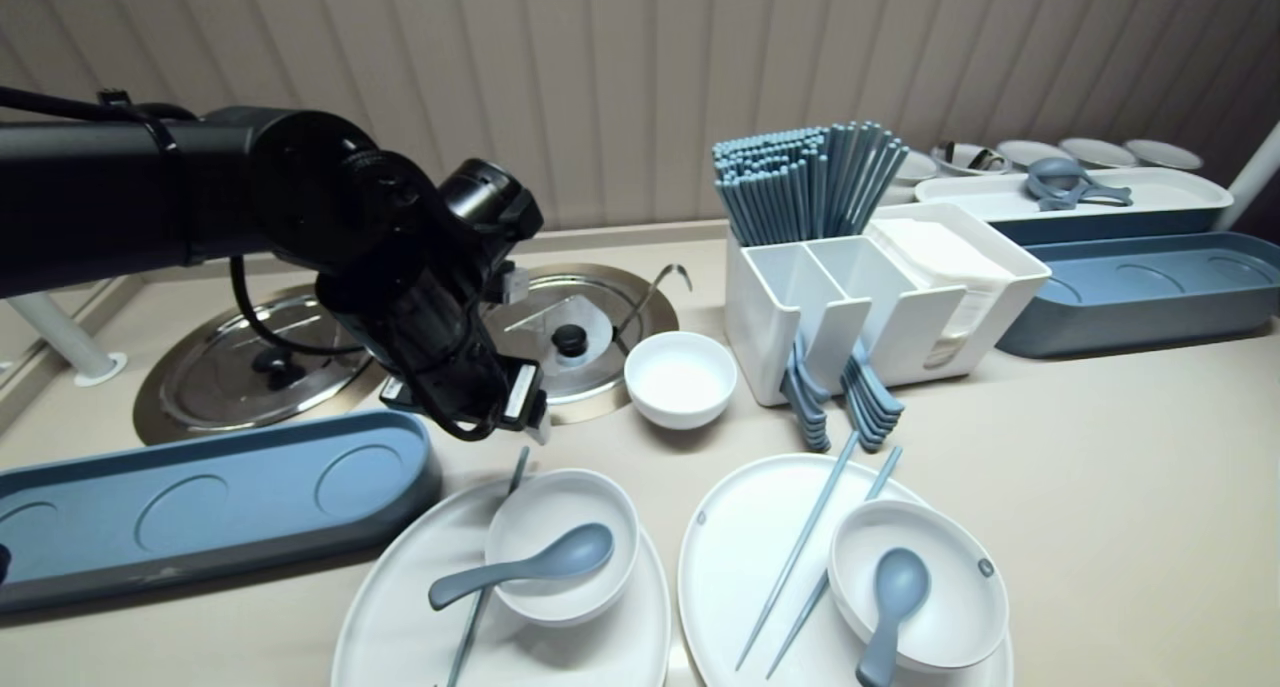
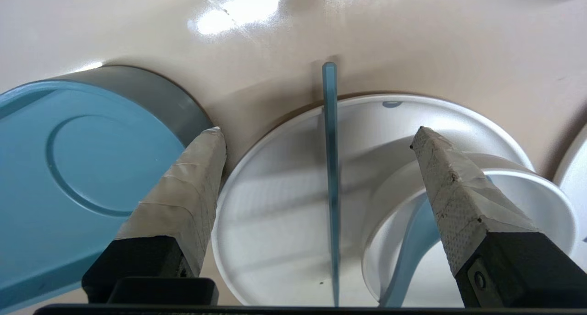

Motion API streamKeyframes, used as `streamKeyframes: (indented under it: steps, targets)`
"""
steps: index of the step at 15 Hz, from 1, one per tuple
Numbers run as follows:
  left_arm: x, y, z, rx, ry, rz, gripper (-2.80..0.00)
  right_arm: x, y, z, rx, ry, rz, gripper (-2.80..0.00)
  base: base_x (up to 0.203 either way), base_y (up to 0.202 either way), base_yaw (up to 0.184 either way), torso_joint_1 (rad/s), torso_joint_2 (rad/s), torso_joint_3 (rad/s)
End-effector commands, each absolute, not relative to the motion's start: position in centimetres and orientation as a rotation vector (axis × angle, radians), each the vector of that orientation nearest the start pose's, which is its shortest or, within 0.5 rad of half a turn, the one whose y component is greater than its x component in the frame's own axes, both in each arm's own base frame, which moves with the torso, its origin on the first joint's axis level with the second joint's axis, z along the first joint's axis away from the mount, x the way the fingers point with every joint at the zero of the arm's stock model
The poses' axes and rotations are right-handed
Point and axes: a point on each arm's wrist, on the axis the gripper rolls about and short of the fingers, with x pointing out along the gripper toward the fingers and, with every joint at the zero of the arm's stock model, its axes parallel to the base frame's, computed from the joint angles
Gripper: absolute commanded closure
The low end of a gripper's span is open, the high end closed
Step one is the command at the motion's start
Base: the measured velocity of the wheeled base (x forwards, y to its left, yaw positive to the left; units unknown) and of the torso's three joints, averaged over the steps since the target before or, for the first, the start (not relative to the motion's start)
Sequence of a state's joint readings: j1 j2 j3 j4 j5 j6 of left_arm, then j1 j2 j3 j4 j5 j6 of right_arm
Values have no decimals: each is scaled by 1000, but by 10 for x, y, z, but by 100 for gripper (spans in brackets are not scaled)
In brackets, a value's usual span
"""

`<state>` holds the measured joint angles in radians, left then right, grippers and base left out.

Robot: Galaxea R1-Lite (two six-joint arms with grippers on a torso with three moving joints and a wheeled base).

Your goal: Put the spoon back from the bowl

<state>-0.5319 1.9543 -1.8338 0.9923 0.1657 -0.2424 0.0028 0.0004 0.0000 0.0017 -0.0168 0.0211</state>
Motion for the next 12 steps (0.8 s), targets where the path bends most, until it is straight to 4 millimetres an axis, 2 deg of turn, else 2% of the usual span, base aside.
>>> streamKeyframes:
  steps: [1, 7, 8, 9, 12]
  targets:
    - [286, -164, 254, 145, 1044, -198, -280, -23, 0, 75, 21, 2, -14, 0, 0, 0, 0, 0, 0, 0]
    - [282, -162, 259, 139, 1030, -201, -280, -23, 0, 75, 21, 1, -14, 0, 0, 0, 0, 0, 0, 0]
    - [280, -161, 261, 136, 1026, -204, -56, -23, 0, 75, 21, 3, -14, 0, 0, 0, 0, 0, 0, 0]
    - [279, -161, 262, 134, 1023, -206, 0, -23, 0, 75, 21, 3, -14, 0, 0, 0, 0, 0, 0, 0]
    - [274, -158, 268, 127, 1008, -212, 0, -23, 0, 75, 21, 1, -14, 0, 0, 0, 0, 0, 0, 0]
